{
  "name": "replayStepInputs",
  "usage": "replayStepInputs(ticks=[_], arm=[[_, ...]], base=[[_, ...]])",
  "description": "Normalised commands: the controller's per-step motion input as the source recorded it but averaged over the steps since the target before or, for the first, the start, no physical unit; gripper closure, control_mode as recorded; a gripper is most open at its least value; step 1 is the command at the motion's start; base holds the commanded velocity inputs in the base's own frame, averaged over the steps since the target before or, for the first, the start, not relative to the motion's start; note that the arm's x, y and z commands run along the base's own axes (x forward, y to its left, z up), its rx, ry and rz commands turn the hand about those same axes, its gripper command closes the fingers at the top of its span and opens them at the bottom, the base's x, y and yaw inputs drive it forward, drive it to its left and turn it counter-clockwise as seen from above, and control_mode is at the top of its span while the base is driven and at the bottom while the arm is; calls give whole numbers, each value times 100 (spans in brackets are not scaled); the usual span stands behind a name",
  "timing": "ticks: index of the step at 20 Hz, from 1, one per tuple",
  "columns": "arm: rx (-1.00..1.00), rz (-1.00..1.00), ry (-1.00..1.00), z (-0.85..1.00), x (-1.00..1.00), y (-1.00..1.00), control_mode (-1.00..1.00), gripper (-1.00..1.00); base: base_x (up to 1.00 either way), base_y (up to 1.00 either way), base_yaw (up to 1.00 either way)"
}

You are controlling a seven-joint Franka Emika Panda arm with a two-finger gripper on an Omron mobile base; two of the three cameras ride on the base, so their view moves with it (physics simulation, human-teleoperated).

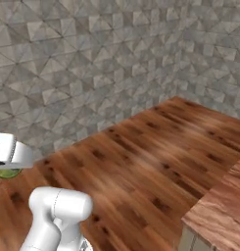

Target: Gather the squash and lemon wedge from the fridge and place them on a tray on the dining counter. Then gather the steak and chicken drumstick from the fridge and place them on the other tray.

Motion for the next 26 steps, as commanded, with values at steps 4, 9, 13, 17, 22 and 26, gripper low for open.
replayStepInputs(ticks=[4, 9, 13, 17, 22, 26], arm=[[0, 0, 0, 0, 0, 0, 100, 100], [0, 0, 0, 0, 0, 0, 100, 100], [0, 0, 0, 0, 0, 0, 100, 100], [0, 0, 0, 0, 0, 0, 100, 100], [0, 0, 0, 0, 0, 0, 100, 100], [0, 0, 0, 0, 0, 0, 100, 100]], base=[[100, 29, -38], [100, 5, -34], [100, 0, -35], [100, 0, -35], [100, 0, -32], [100, 1, -32]])
